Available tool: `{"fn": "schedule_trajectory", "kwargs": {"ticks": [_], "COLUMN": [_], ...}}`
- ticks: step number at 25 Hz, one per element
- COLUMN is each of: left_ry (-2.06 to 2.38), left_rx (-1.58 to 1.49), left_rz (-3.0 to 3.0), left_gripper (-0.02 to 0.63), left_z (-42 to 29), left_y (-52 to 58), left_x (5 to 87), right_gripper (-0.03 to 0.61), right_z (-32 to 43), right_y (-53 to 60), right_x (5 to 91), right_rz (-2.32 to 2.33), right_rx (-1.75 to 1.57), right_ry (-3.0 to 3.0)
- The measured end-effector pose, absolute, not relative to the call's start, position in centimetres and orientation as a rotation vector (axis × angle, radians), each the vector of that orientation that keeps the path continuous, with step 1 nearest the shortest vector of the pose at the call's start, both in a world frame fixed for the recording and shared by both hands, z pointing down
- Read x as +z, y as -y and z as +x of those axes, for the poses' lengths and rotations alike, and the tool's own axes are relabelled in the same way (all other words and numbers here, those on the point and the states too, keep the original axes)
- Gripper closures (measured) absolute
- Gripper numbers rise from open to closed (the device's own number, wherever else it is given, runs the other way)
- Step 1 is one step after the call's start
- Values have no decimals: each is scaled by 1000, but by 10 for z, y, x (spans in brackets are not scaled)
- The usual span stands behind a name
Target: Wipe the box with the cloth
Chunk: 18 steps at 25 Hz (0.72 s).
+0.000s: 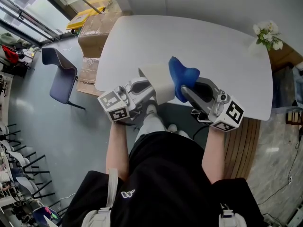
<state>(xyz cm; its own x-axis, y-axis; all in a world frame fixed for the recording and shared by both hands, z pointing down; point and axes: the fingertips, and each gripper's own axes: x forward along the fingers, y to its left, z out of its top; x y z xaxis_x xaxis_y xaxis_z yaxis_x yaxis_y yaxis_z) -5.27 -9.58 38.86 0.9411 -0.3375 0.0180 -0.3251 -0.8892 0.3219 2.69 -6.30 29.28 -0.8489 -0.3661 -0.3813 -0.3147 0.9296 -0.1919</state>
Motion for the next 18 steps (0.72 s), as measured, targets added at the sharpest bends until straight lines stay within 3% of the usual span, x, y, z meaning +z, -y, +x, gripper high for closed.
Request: {"fn": "schedule_trajectory", "kwargs": {"ticks": [18], "left_ry": [440], "left_rx": [746], "left_rz": [2774], "left_gripper": [565], "left_z": [-39], "left_y": [115], "left_x": [471], "right_gripper": [526], "right_z": [47], "right_y": [121], "right_x": [327], "right_rz": [-1040], "right_rx": [-229], "right_ry": [-2605]}}
